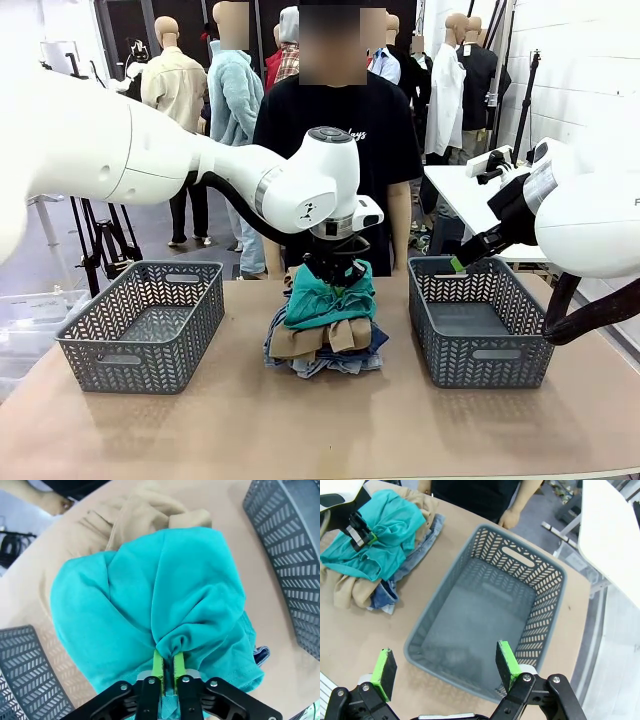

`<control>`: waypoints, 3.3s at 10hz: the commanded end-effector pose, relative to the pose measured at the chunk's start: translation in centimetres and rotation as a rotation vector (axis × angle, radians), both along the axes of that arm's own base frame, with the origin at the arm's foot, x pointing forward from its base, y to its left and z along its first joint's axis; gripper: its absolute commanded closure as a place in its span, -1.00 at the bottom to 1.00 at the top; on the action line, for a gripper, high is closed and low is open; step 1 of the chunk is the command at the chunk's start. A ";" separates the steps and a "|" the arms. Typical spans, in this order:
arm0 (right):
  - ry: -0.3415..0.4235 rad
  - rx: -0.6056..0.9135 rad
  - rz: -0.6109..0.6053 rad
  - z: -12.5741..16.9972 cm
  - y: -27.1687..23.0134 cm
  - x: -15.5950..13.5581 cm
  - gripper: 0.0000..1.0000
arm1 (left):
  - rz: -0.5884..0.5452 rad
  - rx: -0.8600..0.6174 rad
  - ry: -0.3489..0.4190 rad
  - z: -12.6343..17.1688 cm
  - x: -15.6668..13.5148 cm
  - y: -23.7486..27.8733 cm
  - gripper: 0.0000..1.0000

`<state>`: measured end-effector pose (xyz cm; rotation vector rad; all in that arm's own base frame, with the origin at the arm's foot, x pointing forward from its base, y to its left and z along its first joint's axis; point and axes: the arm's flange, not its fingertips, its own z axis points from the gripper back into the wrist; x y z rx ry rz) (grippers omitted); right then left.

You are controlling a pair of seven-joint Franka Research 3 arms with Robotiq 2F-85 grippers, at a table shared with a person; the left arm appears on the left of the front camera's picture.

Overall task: Sort the tops and bottoms.
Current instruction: Lift clothes from the center of the table with your left hand, then sort the clothes according to human instructions.

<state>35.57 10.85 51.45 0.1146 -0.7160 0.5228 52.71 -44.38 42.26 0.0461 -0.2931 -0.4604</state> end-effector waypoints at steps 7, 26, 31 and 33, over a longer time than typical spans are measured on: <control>0.003 0.007 0.004 -0.2 0.0 0.2 -1.00 | 0.110 -0.051 -0.118 8.9 -4.7 6.6 1.00; 0.003 0.007 0.004 -0.2 0.0 0.2 -1.00 | 0.224 -0.149 -0.435 25.4 -5.5 11.7 1.00; 0.003 0.007 0.004 -0.2 0.0 0.2 -1.00 | 0.224 -0.149 -0.435 25.4 -5.5 11.7 1.00; 0.003 0.007 0.004 -0.2 0.0 0.2 -1.00 | 0.224 -0.149 -0.435 25.4 -5.5 11.7 1.00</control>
